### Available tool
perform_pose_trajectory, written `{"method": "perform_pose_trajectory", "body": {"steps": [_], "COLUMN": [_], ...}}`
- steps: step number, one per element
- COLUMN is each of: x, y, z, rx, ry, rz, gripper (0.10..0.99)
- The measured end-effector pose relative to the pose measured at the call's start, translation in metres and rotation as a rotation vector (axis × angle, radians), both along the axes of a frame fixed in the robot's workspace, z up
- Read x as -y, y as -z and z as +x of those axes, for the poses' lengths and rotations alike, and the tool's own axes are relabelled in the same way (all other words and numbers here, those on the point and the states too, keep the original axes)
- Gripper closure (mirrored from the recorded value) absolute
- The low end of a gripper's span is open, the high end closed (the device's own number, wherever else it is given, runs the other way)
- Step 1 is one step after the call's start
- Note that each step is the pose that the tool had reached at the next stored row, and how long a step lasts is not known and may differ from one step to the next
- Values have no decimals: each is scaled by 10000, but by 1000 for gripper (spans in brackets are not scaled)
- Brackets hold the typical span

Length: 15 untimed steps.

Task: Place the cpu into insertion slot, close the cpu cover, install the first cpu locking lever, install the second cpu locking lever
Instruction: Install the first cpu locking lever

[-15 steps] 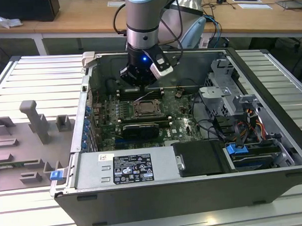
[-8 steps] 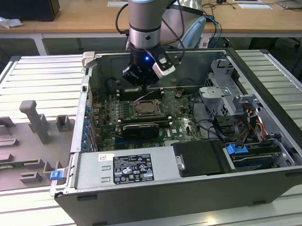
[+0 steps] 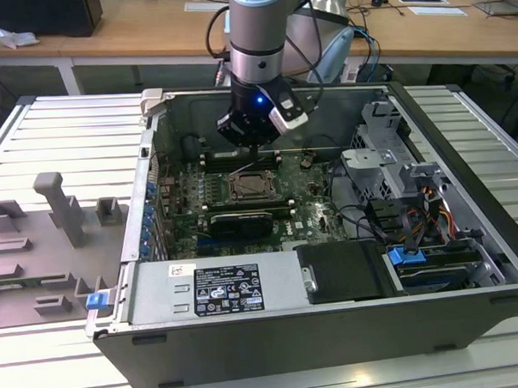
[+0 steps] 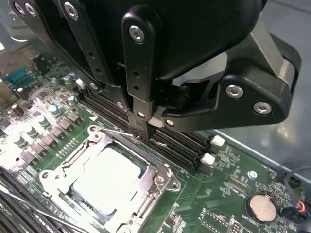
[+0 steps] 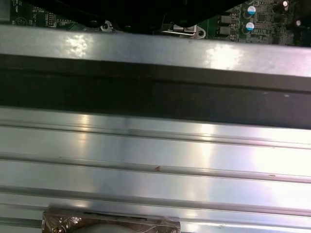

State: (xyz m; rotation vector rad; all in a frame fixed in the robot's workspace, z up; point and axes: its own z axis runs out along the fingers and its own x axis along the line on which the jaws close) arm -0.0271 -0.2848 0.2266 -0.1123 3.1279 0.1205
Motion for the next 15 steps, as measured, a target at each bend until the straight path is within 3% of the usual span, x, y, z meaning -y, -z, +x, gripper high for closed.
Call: {"method": "perform_pose_trajectory", "body": {"steps": [7, 15], "x": [-3, -3], "y": [86, 180], "z": [71, 94], "rx": [0, -1], "ry": [0, 0], "rz": [-2, -14], "gripper": [980, 980]}}
